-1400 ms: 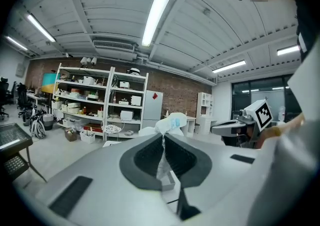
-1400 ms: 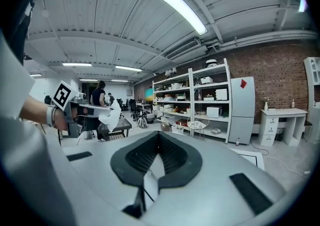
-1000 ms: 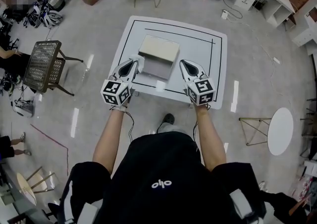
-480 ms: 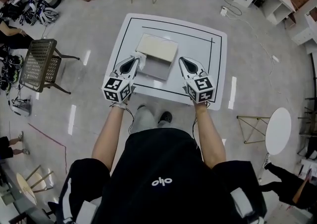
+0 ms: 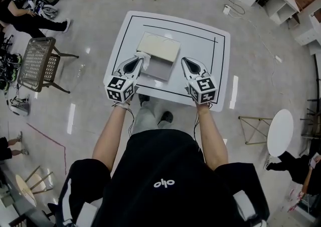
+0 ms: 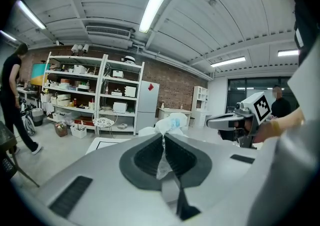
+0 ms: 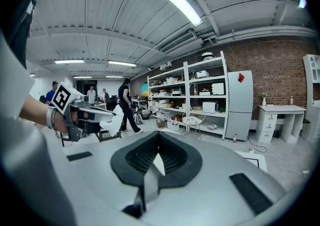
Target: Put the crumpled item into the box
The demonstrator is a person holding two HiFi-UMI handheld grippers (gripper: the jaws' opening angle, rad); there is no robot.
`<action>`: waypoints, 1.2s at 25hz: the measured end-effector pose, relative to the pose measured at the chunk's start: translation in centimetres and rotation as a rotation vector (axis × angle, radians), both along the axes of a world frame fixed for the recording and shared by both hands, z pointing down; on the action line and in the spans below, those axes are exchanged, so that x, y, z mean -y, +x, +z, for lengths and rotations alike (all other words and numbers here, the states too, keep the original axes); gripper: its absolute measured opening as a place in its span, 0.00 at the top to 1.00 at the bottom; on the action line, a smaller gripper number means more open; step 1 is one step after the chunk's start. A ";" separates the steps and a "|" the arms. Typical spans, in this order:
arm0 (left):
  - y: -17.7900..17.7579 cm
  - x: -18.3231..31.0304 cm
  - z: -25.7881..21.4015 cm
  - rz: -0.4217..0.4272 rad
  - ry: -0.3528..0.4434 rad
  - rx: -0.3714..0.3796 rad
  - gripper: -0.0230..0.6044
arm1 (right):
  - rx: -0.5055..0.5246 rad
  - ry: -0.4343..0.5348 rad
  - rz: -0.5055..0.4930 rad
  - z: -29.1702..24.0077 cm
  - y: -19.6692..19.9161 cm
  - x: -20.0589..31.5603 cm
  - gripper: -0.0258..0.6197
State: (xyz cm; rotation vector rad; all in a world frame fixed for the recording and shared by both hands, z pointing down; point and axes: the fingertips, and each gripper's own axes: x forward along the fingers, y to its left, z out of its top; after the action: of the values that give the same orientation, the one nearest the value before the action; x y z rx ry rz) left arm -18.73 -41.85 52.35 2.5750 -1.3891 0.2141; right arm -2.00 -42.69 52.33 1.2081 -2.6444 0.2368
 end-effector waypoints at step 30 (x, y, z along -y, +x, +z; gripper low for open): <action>2.8 4.5 9.7 0.122 -0.210 0.044 0.94 | -0.041 -0.111 0.038 5.5 -1.6 3.5 0.96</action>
State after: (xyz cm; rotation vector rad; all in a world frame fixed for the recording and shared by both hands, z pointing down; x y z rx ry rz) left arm -15.89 -46.38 62.08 2.4944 -1.1551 0.4146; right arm -3.64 -46.16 57.83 1.2151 -2.5390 0.3571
